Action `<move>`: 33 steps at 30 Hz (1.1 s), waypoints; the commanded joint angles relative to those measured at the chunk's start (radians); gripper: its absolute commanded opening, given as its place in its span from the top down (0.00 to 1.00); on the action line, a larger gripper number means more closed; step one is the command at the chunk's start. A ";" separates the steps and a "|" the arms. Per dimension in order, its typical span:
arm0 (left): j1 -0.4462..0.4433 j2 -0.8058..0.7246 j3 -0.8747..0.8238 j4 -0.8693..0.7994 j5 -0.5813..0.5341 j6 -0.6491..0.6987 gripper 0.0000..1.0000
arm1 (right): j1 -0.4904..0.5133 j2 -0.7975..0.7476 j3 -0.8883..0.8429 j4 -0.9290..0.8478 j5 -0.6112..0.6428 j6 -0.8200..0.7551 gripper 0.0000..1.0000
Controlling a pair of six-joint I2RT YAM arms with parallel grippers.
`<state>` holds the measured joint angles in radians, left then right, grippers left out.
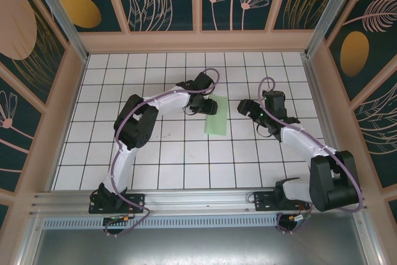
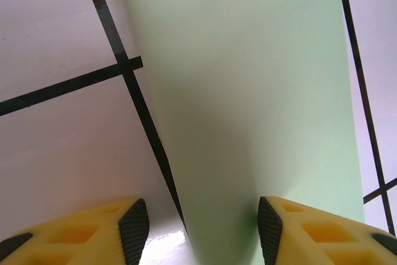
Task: Fold a paper plane with a square sheet of paper (fold left side to right side)
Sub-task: First fold in half a square sheet of paper at the center of the table.
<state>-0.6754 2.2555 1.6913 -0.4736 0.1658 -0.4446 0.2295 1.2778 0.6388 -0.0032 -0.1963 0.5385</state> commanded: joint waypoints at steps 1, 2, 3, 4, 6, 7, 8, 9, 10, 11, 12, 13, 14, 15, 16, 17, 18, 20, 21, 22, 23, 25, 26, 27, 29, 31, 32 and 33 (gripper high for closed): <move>-0.018 0.098 0.001 0.043 -0.006 0.027 0.45 | -0.007 -0.024 -0.013 0.023 -0.023 0.016 0.13; -0.018 0.099 0.002 0.041 -0.008 0.025 0.45 | -0.005 -0.023 -0.013 0.022 -0.025 0.015 0.13; -0.018 0.099 0.004 0.041 -0.008 0.026 0.45 | -0.006 -0.023 -0.013 0.023 -0.025 0.017 0.13; -0.018 0.099 0.005 0.040 -0.008 0.026 0.45 | -0.006 -0.024 -0.013 0.022 -0.026 0.016 0.13; -0.017 0.101 0.007 0.037 -0.013 0.026 0.45 | -0.006 -0.024 -0.013 0.021 -0.025 0.015 0.13; -0.018 0.100 0.007 0.036 -0.017 0.024 0.46 | -0.006 -0.024 -0.013 0.020 -0.025 0.015 0.13; -0.018 0.100 0.007 0.035 -0.021 0.023 0.46 | -0.005 -0.024 -0.013 0.020 -0.025 0.015 0.13; -0.018 0.099 0.007 0.035 -0.022 0.021 0.46 | -0.006 -0.025 -0.013 0.021 -0.025 0.015 0.13; -0.018 0.100 0.007 0.034 -0.024 0.020 0.46 | -0.006 -0.024 -0.013 0.021 -0.025 0.015 0.13; -0.018 0.100 0.007 0.034 -0.025 0.018 0.46 | -0.006 -0.024 -0.013 0.020 -0.025 0.015 0.13; -0.018 0.100 0.006 0.035 -0.026 0.017 0.47 | -0.006 -0.024 -0.012 0.019 -0.025 0.014 0.13; -0.017 0.099 0.005 0.035 -0.029 0.015 0.47 | -0.006 -0.025 -0.012 0.017 -0.022 0.014 0.13; -0.018 0.099 0.004 0.035 -0.033 0.015 0.48 | -0.006 -0.024 -0.011 0.017 -0.022 0.012 0.13; -0.018 0.098 0.004 0.035 -0.036 0.015 0.48 | -0.006 -0.024 -0.011 0.017 -0.022 0.012 0.13; -0.018 0.097 0.001 0.033 -0.041 0.015 0.49 | -0.006 -0.024 -0.011 0.016 -0.021 0.011 0.13; -0.018 0.096 0.001 0.032 -0.046 0.015 0.49 | -0.005 -0.024 -0.012 0.016 -0.020 0.011 0.13; -0.017 0.095 0.001 0.032 -0.049 0.015 0.50 | -0.006 -0.024 -0.012 0.016 -0.021 0.011 0.13; -0.018 0.092 -0.002 0.030 -0.054 0.017 0.50 | -0.006 -0.024 -0.013 0.016 -0.020 0.011 0.13; -0.017 0.092 -0.004 0.030 -0.056 0.017 0.50 | -0.006 -0.024 -0.014 0.016 -0.020 0.011 0.13; -0.017 0.090 -0.004 0.030 -0.059 0.016 0.51 | -0.006 -0.023 -0.014 0.016 -0.020 0.011 0.13; -0.018 0.089 -0.005 0.030 -0.061 0.018 0.51 | -0.005 -0.022 -0.015 0.017 -0.020 0.011 0.13; -0.018 0.086 -0.007 0.030 -0.064 0.020 0.51 | -0.007 -0.023 -0.014 0.016 -0.020 0.009 0.13; -0.017 0.087 -0.007 0.030 -0.064 0.020 0.51 | -0.006 -0.023 -0.014 0.017 -0.020 0.010 0.13; -0.018 0.085 -0.007 0.030 -0.064 0.021 0.51 | -0.007 -0.022 -0.016 0.016 -0.021 0.009 0.13; -0.017 0.085 -0.007 0.030 -0.064 0.023 0.51 | -0.007 -0.023 -0.018 0.016 -0.022 0.009 0.13; -0.018 0.084 -0.008 0.031 -0.063 0.022 0.51 | -0.005 -0.023 -0.019 0.016 -0.022 0.009 0.13; -0.018 0.085 -0.008 0.032 -0.061 0.023 0.51 | -0.006 -0.022 -0.019 0.016 -0.022 0.008 0.13; -0.018 0.086 -0.007 0.032 -0.060 0.022 0.51 | -0.006 -0.023 -0.020 0.017 -0.023 0.009 0.13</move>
<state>-0.6868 2.2612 1.7031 -0.4904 0.1150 -0.4446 0.2295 1.2778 0.6384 -0.0036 -0.2108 0.5381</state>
